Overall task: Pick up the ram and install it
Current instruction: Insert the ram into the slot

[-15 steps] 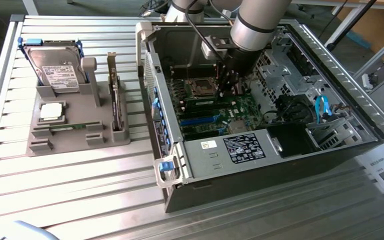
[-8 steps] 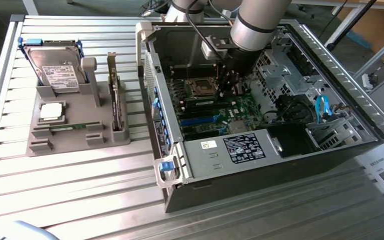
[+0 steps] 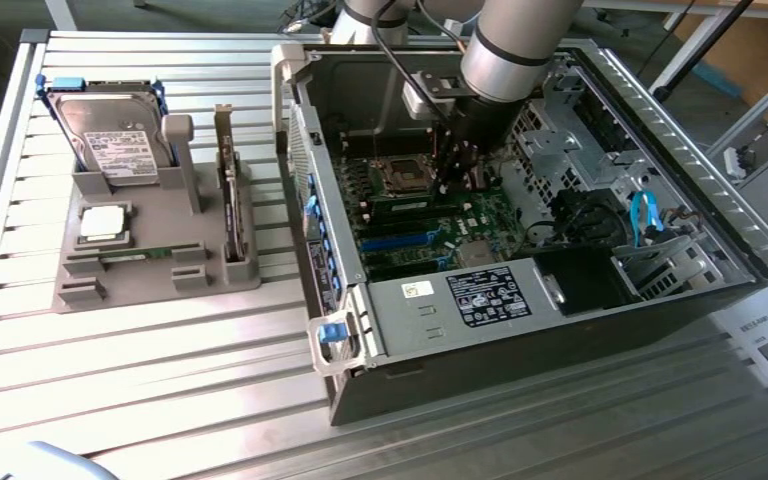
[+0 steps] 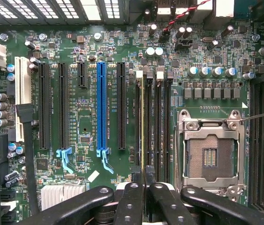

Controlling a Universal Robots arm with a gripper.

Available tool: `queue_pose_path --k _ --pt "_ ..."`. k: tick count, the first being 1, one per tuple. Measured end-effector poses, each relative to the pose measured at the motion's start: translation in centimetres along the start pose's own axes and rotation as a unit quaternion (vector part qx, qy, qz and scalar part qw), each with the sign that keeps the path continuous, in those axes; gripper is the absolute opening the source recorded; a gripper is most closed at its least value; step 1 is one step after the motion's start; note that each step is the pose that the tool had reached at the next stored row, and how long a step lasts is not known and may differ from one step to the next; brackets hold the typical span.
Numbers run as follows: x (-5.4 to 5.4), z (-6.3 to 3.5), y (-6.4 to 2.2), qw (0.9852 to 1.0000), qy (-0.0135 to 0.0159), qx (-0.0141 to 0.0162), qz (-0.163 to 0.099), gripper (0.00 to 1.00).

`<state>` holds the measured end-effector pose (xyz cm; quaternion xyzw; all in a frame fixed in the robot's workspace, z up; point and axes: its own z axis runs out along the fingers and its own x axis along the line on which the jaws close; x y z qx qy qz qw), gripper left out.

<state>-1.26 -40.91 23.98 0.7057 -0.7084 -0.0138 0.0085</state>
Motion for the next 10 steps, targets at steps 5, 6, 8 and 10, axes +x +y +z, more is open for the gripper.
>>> queue_pose_path --k 5,6,8,10 --pt "0.0 0.0 0.0 1.0 0.0 0.0 0.0 0.12" --pt "0.0 0.0 0.0 1.0 0.0 0.0 0.001 0.12" --pt "0.0 0.0 0.0 1.0 0.0 0.0 0.001 0.12" --pt "0.0 0.0 0.0 1.0 -0.0001 0.0 0.001 0.12"
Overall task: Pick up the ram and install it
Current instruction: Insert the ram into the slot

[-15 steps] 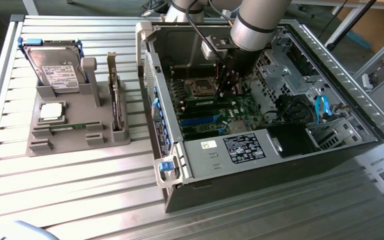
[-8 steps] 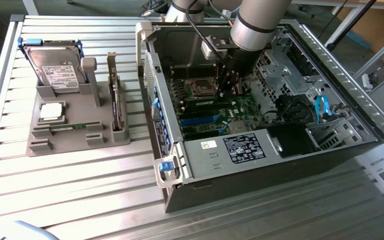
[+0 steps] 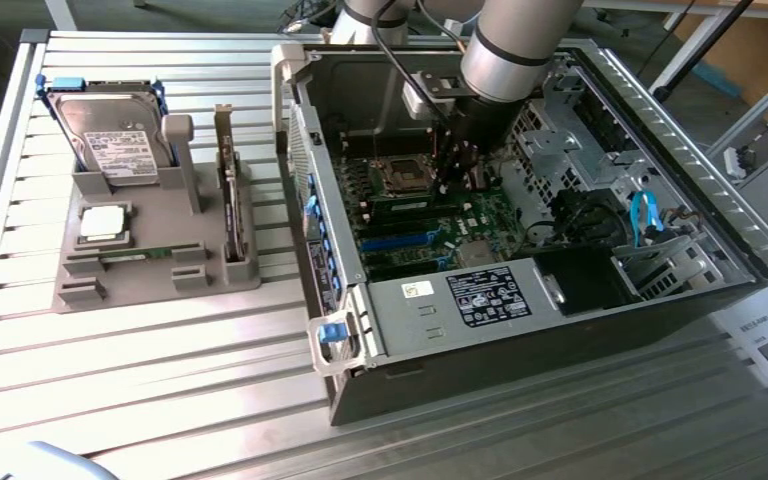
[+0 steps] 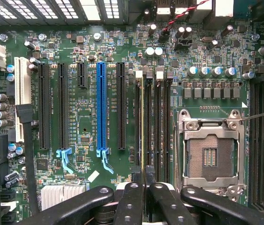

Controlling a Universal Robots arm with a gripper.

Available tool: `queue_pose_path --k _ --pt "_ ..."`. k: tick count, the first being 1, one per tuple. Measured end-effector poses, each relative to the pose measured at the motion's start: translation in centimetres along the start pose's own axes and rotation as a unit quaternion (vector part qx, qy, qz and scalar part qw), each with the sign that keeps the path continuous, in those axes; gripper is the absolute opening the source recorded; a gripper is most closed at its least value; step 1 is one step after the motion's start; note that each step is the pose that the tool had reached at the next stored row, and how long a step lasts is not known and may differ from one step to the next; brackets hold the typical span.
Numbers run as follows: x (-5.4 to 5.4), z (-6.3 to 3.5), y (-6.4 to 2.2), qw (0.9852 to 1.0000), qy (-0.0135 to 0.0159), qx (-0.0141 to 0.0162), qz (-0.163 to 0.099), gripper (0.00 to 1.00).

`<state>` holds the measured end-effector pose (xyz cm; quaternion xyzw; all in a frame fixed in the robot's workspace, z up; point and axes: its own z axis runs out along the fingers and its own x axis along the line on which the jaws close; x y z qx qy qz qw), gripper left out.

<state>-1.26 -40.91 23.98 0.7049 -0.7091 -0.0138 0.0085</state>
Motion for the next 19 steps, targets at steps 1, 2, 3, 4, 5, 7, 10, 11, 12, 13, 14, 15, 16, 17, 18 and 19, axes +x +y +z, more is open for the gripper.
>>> queue_pose_path --k 1,2,3,4,5,7,10,11,12,13,14,15,16,17,18,19 --pt "0.0 0.0 0.0 1.0 0.0 0.0 0.0 0.12" --pt "0.0 0.0 0.0 1.0 0.0 0.0 0.0 0.12" --pt "0.0 0.0 0.0 1.0 0.0 0.0 0.0 0.12" --pt "0.0 0.0 0.0 1.0 0.0 0.0 0.0 0.12" --pt "0.0 0.0 0.0 1.0 0.0 0.0 0.001 0.12" --pt "0.06 0.0 0.0 1.0 -0.0001 0.0 0.001 0.12" --pt "0.2 0.0 0.0 1.0 0.0 0.0 0.001 0.12" --pt "0.2 0.02 0.0 1.0 0.0 0.0 0.001 0.12" --pt "0.2 0.04 0.0 1.0 0.0 0.0 0.001 0.12" --pt "0.2 0.04 0.0 1.0 0.0 0.0 0.001 0.12" --pt "0.2 0.04 0.0 1.0 0.0 0.0 0.001 0.12" --pt "0.19 0.05 0.0 1.0 -0.0001 0.0 0.001 0.12" --pt "0.18 0.06 -0.01 1.0 -0.0001 0.0001 0.001 0.12" --pt "0.17 0.05 -0.01 1.0 -0.0001 0.0 0.001 0.12" --pt "0.13 0.06 0.0 1.0 0.0 0.0 0.001 0.12" --pt "0.12 0.15 0.0 1.0 -0.0001 0.0 0.001 0.12"
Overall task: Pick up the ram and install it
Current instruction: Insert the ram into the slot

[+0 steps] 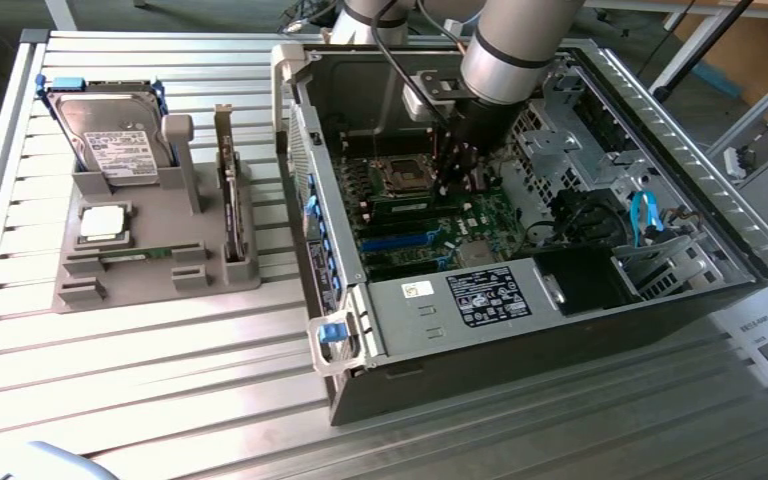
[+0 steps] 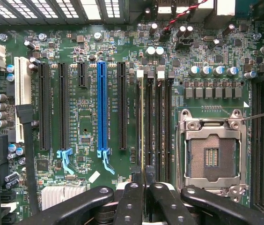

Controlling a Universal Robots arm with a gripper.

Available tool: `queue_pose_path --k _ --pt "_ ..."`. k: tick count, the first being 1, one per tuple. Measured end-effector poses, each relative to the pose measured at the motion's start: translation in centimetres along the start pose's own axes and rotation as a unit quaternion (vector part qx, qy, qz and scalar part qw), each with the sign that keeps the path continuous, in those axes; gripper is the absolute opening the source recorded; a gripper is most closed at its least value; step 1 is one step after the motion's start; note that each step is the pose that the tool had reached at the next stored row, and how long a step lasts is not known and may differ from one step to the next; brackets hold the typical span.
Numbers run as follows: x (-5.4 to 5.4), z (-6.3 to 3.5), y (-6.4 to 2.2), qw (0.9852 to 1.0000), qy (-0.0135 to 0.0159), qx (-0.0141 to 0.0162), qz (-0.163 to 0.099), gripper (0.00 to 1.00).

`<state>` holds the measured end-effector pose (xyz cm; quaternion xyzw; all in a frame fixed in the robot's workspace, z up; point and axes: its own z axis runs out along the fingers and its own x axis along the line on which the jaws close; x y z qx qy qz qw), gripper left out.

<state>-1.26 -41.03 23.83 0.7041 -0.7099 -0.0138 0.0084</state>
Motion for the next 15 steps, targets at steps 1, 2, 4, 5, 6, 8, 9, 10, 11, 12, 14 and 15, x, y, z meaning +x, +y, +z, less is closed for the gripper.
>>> queue_pose_path --k 1,2,4,5,6,8,9,10,11,12,14,15 --pt "0.0 0.0 0.0 1.0 0.0001 0.0 0.0 0.12" --pt "-0.01 0.0 0.0 1.0 0.0 0.0 0.0 0.12" --pt "-0.02 0.0 0.0 1.0 0.0001 0.0 0.0 0.12" --pt "-0.05 0.0 0.0 1.0 0.0 0.0 0.0 0.12" --pt "-0.05 0.0 0.0 1.0 0.0001 0.0 0.0 0.12" --pt "-0.05 0.0 0.0 1.0 0.0001 0.0 0.0 0.12" --pt "-0.06 0.01 0.0 1.0 0.0001 0.0 0.0 0.12" --pt "-0.06 0.03 0.0 1.0 0.0001 -0.0001 0.0 0.12" --pt "-0.05 0.04 0.0 1.0 0.0001 -0.0001 0.0 0.12" --pt "-0.05 0.06 0.0 1.0 0.0001 -0.0001 0.0 0.12" --pt "-0.05 0.08 0.0 1.0 0.0001 -0.0001 0.0 0.12" --pt "-0.05 0.09 0.0 1.0 0.0001 -0.0001 0.0 0.12"
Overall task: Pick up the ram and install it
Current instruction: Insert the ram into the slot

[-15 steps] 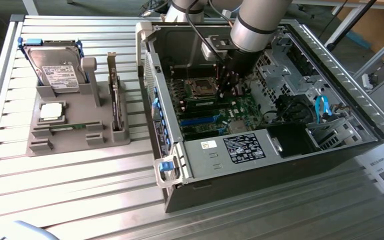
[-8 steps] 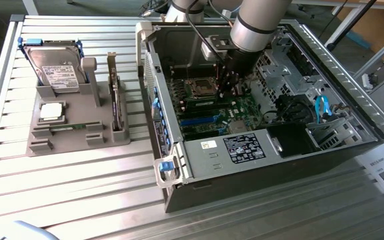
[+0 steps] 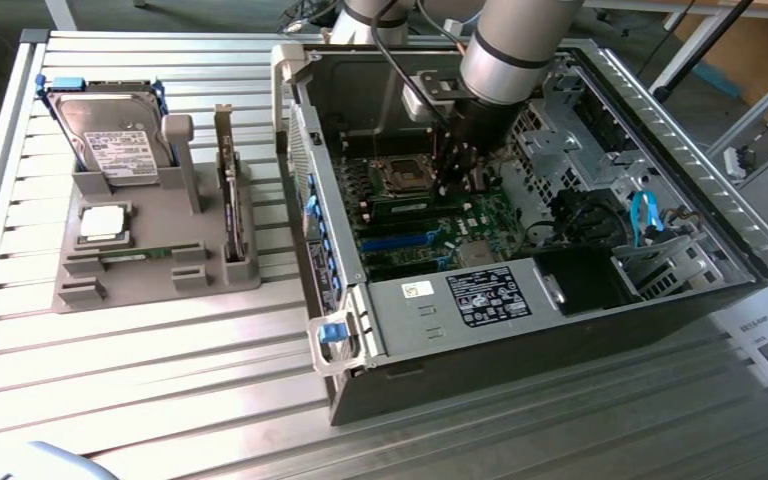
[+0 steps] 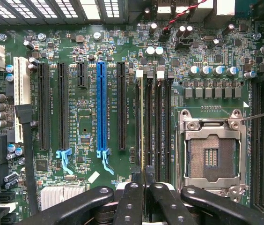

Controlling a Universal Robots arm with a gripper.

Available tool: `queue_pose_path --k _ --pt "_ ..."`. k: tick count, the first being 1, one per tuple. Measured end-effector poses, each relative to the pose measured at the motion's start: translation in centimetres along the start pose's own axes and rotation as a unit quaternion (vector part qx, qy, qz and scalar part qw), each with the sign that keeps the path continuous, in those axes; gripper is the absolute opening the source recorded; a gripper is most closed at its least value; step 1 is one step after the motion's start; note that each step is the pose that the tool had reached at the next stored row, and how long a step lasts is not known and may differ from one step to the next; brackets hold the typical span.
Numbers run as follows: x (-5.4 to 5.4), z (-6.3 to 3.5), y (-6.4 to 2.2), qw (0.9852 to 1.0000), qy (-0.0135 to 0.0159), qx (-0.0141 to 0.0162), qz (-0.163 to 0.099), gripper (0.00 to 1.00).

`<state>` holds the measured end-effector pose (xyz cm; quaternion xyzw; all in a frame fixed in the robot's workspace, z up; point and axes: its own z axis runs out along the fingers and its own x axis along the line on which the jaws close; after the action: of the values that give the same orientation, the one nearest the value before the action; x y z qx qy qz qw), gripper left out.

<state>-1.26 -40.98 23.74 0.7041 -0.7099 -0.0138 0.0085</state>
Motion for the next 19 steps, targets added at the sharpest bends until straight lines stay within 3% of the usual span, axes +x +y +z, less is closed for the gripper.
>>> queue_pose_path --k 19 --pt "0.0 -0.14 -0.09 1.0 -0.0001 -0.0014 0.0 0.12"
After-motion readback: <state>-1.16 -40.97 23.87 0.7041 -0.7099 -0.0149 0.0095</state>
